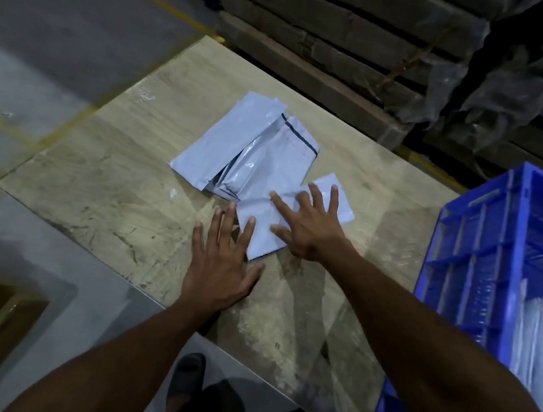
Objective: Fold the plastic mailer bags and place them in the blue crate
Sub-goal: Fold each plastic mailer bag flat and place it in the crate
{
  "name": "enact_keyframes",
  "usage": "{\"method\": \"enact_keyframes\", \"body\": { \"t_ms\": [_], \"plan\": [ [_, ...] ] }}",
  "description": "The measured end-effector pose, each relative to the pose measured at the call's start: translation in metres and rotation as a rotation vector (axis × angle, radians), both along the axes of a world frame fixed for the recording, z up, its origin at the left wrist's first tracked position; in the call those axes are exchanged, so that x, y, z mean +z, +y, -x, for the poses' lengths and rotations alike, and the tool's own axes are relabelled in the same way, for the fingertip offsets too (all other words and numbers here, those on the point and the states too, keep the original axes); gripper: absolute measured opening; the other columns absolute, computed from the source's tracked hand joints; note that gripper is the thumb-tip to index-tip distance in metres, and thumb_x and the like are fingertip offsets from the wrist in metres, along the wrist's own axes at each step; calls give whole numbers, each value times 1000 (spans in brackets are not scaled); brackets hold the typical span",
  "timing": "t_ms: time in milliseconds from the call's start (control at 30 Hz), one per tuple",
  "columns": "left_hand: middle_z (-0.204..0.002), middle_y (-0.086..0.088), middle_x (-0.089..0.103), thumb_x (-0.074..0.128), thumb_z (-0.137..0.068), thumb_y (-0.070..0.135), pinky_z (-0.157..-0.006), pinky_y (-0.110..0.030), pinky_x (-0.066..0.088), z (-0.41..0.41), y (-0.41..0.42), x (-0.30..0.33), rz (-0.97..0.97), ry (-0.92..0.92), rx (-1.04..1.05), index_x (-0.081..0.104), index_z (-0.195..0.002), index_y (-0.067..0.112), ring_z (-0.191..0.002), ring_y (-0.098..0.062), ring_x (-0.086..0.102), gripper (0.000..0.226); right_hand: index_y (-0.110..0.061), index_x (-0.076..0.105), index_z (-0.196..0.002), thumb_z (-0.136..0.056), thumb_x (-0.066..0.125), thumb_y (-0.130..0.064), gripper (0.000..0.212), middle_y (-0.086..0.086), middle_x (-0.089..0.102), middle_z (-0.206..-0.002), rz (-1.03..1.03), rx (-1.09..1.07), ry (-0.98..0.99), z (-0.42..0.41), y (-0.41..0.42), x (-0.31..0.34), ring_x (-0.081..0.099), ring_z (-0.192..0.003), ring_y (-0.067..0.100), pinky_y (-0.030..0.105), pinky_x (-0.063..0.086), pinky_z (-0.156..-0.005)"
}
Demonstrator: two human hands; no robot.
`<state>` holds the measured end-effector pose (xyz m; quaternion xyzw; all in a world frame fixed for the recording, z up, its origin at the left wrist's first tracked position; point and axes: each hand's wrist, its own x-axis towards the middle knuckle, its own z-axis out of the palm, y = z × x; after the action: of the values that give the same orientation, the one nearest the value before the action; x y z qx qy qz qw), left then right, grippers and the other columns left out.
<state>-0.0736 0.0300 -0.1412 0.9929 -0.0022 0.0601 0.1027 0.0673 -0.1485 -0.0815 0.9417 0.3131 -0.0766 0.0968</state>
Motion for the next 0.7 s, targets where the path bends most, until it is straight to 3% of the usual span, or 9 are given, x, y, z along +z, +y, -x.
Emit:
{"method": "enact_keyframes", "body": {
  "t_ms": [67,100,200,267,333,433,533,600,700],
  "plan": [
    [-171,-21,8,39,-96,67,-119,-69,16,2,2,-1,0,-9,-28,18,-166,20,-157,-41,12,86,-36,33,-156,-100,8,-68,69,23,51,-135,-78,-26,-12,25,-10,-2,43,-132,47,72,10,-114],
    [-171,-20,9,36,-97,66,-119,-70,16,2,4,-1,12,-15,-44,20,-165,21,-157,-41,12,83,-35,33,-156,-100,8,-68,69,23,51,-134,-101,-54,0,38,-12,-3,47,-127,46,72,13,-113],
    [-172,-17,9,35,-99,61,-119,-70,15,5,5,2,90,-5,-81,30,-163,23,-158,-39,11,75,-35,26,-157,-95,11,-66,71,20,49,-136,-80,-156,45,79,-11,-2,49,-121,41,67,25,-109],
    [-172,-18,7,36,-99,57,-119,-69,16,10,7,2,118,9,-102,42,-157,19,-158,-40,11,69,-29,37,-152,-95,21,-60,67,15,53,-125,-134,-194,24,107,-13,0,53,-110,37,58,39,-100],
    [-171,-20,9,38,-100,52,-118,-68,20,16,13,2,154,-1,-107,52,-147,15,-157,-41,13,61,-21,49,-143,-98,32,-52,58,11,54,-120,-224,-204,-20,129,-23,-7,54,-106,34,50,44,-93],
    [-164,-21,32,37,-102,40,-119,-68,22,17,8,14,125,-80,-146,56,-141,9,-154,-41,25,53,-13,54,-139,-103,35,-42,50,13,55,-135,-328,-256,-48,148,-40,-22,51,-125,34,53,39,-107],
    [-139,-22,63,35,-102,26,-119,-56,30,4,-28,14,65,-147,-449,64,-133,-2,-136,-39,54,51,-14,44,-150,-106,23,-44,57,11,40,-157,-350,-309,6,157,-47,-34,33,-147,31,55,24,-119],
    [-139,-18,64,31,-104,27,-118,-48,34,-3,-51,6,39,-79,-531,62,-136,-2,-137,-34,55,53,-16,36,-156,-107,16,-44,60,6,29,-164,-314,-289,21,161,-50,-40,21,-153,27,55,18,-120],
    [-155,-12,51,24,-107,29,-120,-49,37,-2,-61,-5,21,19,-436,48,-151,4,-148,-26,42,56,-17,28,-158,-106,14,-46,61,1,21,-167,-284,-279,11,159,-56,-43,13,-155,24,57,17,-121]
  ]
}}
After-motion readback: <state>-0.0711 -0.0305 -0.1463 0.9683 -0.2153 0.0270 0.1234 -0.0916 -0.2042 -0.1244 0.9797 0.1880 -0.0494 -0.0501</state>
